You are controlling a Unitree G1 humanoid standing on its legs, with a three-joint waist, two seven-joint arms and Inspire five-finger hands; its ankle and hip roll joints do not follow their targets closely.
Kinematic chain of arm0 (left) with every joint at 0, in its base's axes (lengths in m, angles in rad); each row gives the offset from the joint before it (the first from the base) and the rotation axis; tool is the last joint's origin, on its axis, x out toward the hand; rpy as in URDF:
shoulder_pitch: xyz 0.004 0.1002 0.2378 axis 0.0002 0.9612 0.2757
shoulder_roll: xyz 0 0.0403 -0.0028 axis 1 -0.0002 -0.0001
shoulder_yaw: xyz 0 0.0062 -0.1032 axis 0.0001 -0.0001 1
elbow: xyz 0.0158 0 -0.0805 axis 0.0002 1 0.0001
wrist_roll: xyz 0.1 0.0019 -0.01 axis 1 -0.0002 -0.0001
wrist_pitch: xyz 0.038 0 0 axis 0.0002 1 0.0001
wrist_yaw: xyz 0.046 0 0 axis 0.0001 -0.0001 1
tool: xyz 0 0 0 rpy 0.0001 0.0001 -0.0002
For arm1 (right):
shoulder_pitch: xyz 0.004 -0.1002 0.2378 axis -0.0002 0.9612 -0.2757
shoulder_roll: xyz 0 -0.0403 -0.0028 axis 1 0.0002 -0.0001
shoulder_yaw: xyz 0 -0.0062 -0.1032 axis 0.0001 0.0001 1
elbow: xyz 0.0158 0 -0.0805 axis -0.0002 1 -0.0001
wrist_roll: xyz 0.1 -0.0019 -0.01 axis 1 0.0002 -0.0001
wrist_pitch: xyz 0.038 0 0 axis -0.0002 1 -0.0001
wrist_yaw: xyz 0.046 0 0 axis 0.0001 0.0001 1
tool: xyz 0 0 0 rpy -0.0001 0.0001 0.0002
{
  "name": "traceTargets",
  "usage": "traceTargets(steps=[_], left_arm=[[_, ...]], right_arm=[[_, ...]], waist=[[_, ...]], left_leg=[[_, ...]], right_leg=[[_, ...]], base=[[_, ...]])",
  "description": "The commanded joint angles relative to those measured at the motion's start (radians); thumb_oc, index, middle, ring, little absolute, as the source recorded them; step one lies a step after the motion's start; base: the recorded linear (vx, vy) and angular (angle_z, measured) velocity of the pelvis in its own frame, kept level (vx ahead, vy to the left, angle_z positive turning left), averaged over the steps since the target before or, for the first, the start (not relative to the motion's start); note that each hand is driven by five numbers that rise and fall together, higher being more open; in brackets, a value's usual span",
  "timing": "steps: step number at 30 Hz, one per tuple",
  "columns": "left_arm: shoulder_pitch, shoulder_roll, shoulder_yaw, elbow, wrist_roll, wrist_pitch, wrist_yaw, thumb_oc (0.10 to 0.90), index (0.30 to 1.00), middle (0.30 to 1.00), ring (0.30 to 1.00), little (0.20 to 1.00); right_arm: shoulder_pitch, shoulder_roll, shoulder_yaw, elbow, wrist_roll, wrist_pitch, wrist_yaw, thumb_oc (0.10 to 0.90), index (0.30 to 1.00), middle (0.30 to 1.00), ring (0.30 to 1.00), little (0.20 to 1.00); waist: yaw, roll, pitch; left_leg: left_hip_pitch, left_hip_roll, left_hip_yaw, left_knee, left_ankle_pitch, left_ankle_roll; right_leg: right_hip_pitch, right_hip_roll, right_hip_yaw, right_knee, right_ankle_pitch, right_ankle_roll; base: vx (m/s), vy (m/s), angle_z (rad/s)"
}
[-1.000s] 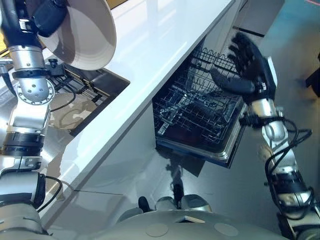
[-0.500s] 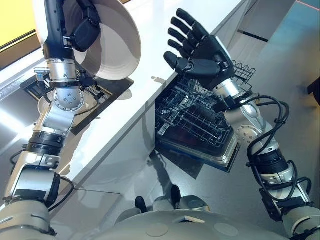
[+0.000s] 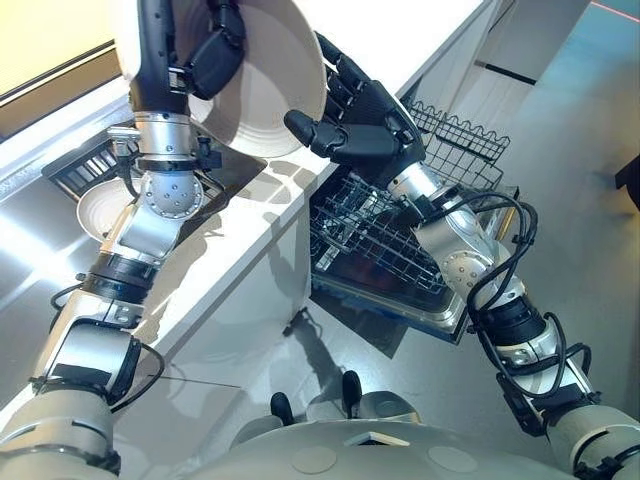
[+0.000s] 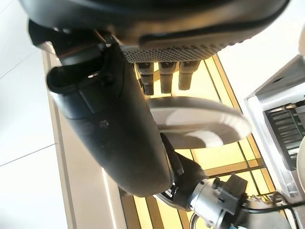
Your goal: Pick up plates and place into dishwasher.
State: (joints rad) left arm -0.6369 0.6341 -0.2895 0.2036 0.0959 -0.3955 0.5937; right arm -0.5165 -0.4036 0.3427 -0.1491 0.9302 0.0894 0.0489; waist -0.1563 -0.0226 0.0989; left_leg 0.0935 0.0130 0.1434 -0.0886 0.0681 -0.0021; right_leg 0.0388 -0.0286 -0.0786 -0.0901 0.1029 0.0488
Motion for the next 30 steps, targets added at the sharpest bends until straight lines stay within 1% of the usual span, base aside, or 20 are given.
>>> traceTargets(steps=[1, 3, 4, 5, 6, 8, 11, 19, 20, 21, 22, 23, 26, 28, 29, 30], left_arm=[[-0.182, 0.003, -0.038, -0.042, -0.062, -0.043, -0.021, 0.100, 0.300, 0.300, 0.300, 0.200], [-0.178, -0.020, -0.049, -0.065, -0.079, -0.043, -0.048, 0.100, 0.300, 0.300, 0.300, 0.200], [-0.174, -0.031, -0.053, -0.078, -0.098, -0.047, -0.063, 0.100, 0.300, 0.300, 0.300, 0.200], [-0.169, -0.039, -0.054, -0.085, -0.102, -0.057, -0.074, 0.100, 0.300, 0.300, 0.300, 0.200], [-0.166, -0.046, -0.056, -0.095, -0.102, -0.066, -0.082, 0.100, 0.300, 0.300, 0.300, 0.200], [-0.164, -0.057, -0.063, -0.126, -0.094, -0.076, -0.090, 0.100, 0.300, 0.300, 0.300, 0.200], [-0.167, -0.058, -0.067, -0.165, -0.087, -0.071, -0.094, 0.100, 0.300, 0.300, 0.300, 0.200], [-0.170, -0.039, -0.056, -0.234, -0.135, -0.063, -0.120, 0.100, 0.300, 0.300, 0.300, 0.200], [-0.168, -0.033, -0.053, -0.235, -0.155, -0.059, -0.135, 0.322, 0.491, 0.491, 0.491, 0.422], [-0.166, -0.027, -0.049, -0.238, -0.204, -0.045, -0.156, 0.416, 0.571, 0.571, 0.571, 0.516], [-0.161, -0.021, -0.042, -0.240, -0.255, -0.023, -0.180, 0.800, 0.900, 0.900, 0.900, 0.900], [-0.156, -0.018, -0.035, -0.238, -0.299, 0.004, -0.210, 0.800, 0.900, 0.900, 0.900, 0.900], [-0.149, 0.007, -0.014, -0.229, -0.383, 0.079, -0.254, 0.800, 0.900, 0.900, 0.900, 0.900], [-0.153, 0.042, 0.011, -0.204, -0.420, 0.137, -0.266, 0.800, 0.900, 0.900, 0.900, 0.900], [-0.158, 0.062, 0.023, -0.185, -0.434, 0.147, -0.267, 0.800, 0.900, 0.900, 0.900, 0.900], [-0.162, 0.074, 0.029, -0.176, -0.440, 0.151, -0.266, 0.800, 0.900, 0.900, 0.900, 0.900]], right_arm=[[-0.141, 0.073, -0.002, -0.078, -0.023, -0.097, -0.008, 0.800, 0.900, 0.900, 0.900, 0.900], [-0.148, 0.086, 0.004, -0.073, -0.057, -0.102, -0.023, 0.800, 0.900, 0.900, 0.900, 0.900], [-0.149, 0.092, 0.007, -0.067, -0.074, -0.104, -0.035, 0.454, 0.604, 0.604, 0.604, 0.554], [-0.149, 0.095, 0.011, -0.063, -0.082, -0.103, -0.044, 0.375, 0.535, 0.535, 0.535, 0.475], [-0.149, 0.098, 0.013, -0.060, -0.087, -0.097, -0.051, 0.100, 0.300, 0.300, 0.300, 0.200], [-0.151, 0.107, 0.019, -0.047, -0.115, -0.096, -0.070, 0.100, 0.300, 0.300, 0.300, 0.200], [-0.151, 0.108, 0.021, -0.038, -0.117, -0.094, -0.088, 0.100, 0.300, 0.300, 0.300, 0.200], [-0.145, 0.100, 0.009, -0.017, -0.112, -0.093, -0.133, 0.100, 0.300, 0.300, 0.300, 0.200], [-0.144, 0.096, 0.005, -0.011, -0.111, -0.095, -0.137, 0.100, 0.300, 0.300, 0.300, 0.200], [-0.141, 0.090, -0.001, -0.006, -0.120, -0.103, -0.143, 0.100, 0.300, 0.300, 0.300, 0.200], [-0.139, 0.084, -0.007, -0.002, -0.135, -0.114, -0.150, 0.100, 0.300, 0.300, 0.300, 0.200], [-0.137, 0.080, -0.014, 0.002, -0.158, -0.127, -0.164, 0.100, 0.300, 0.300, 0.300, 0.200], [-0.142, 0.052, -0.047, 0.014, -0.324, -0.187, -0.225, 0.100, 0.300, 0.300, 0.300, 0.200], [-0.167, -0.002, -0.090, 0.029, -0.557, -0.237, -0.303, 0.100, 0.300, 0.300, 0.300, 0.200], [-0.182, -0.033, -0.108, 0.042, -0.633, -0.253, -0.341, 0.100, 0.300, 0.300, 0.300, 0.200], [-0.191, -0.050, -0.116, 0.050, -0.658, -0.258, -0.355, 0.100, 0.300, 0.300, 0.300, 0.200]], waist=[[0.016, 0.016, -0.132], [0.019, 0.016, -0.130], [0.021, 0.015, -0.129], [0.021, 0.015, -0.128], [0.022, 0.015, -0.127], [0.025, 0.016, -0.124], [0.028, 0.015, -0.122], [0.033, 0.013, -0.115], [0.033, 0.013, -0.115], [0.034, 0.013, -0.115], [0.034, 0.013, -0.114], [0.035, 0.013, -0.114], [0.037, 0.014, -0.111], [0.038, 0.019, -0.109], [0.039, 0.021, -0.109], [0.040, 0.022, -0.109]], left_leg=[[-0.031, -0.020, -0.019, 0.010, -0.060, -0.027], [-0.032, -0.021, -0.022, 0.010, -0.060, -0.026], [-0.031, -0.021, -0.025, 0.011, -0.060, -0.026], [-0.031, -0.021, -0.025, 0.011, -0.060, -0.026], [-0.030, -0.021, -0.026, 0.011, -0.060, -0.026], [-0.031, -0.021, -0.028, 0.011, -0.059, -0.026], [-0.032, -0.020, -0.030, 0.011, -0.058, -0.027], [-0.029, -0.017, -0.037, 0.011, -0.056, -0.029], [-0.029, -0.016, -0.036, 0.011, -0.056, -0.030], [-0.029, -0.016, -0.037, 0.011, -0.055, -0.030], [-0.029, -0.015, -0.038, 0.011, -0.054, -0.031], [-0.028, -0.014, -0.038, 0.011, -0.053, -0.032], [-0.027, -0.011, -0.037, 0.011, -0.053, -0.035], [-0.026, -0.010, -0.037, 0.011, -0.053, -0.036], [-0.024, -0.009, -0.037, 0.011, -0.054, -0.036], [-0.023, -0.009, -0.038, 0.011, -0.054, -0.035]], right_leg=[[-0.006, 0.031, -0.049, 0.131, -0.151, 0.050], [-0.005, 0.031, -0.050, 0.130, -0.150, 0.050], [-0.004, 0.031, -0.050, 0.130, -0.150, 0.050], [-0.003, 0.030, -0.050, 0.130, -0.151, 0.050], [-0.002, 0.030, -0.050, 0.130, -0.151, 0.050], [-0.001, 0.029, -0.052, 0.129, -0.151, 0.050], [0.002, 0.029, -0.054, 0.127, -0.151, 0.050], [0.007, 0.027, -0.060, 0.126, -0.150, 0.051], [0.008, 0.028, -0.060, 0.125, -0.150, 0.051], [0.008, 0.028, -0.060, 0.124, -0.149, 0.051], [0.008, 0.028, -0.060, 0.124, -0.148, 0.052], [0.008, 0.028, -0.060, 0.125, -0.148, 0.052], [0.009, 0.027, -0.062, 0.125, -0.146, 0.054], [0.010, 0.026, -0.063, 0.123, -0.144, 0.056], [0.011, 0.026, -0.063, 0.122, -0.143, 0.056], [0.012, 0.025, -0.063, 0.121, -0.143, 0.057]], base=[[0.00, 0.000, 0.00], [0.00, 0.000, 0.00], [0.00, 0.000, 0.00], [0.00, 0.000, 0.00], [0.00, 0.000, 0.00], [0.00, 0.000, 0.00], [0.00, 0.000, 0.02], [0.00, -0.001, 0.01], [0.00, 0.000, 0.00], [0.00, 0.000, 0.00], [0.00, 0.000, 0.00], [0.00, 0.000, 0.00], [0.01, -0.005, 0.00], [0.02, -0.008, 0.00], [0.00, 0.000, 0.00], [0.03, -0.015, -0.01]])
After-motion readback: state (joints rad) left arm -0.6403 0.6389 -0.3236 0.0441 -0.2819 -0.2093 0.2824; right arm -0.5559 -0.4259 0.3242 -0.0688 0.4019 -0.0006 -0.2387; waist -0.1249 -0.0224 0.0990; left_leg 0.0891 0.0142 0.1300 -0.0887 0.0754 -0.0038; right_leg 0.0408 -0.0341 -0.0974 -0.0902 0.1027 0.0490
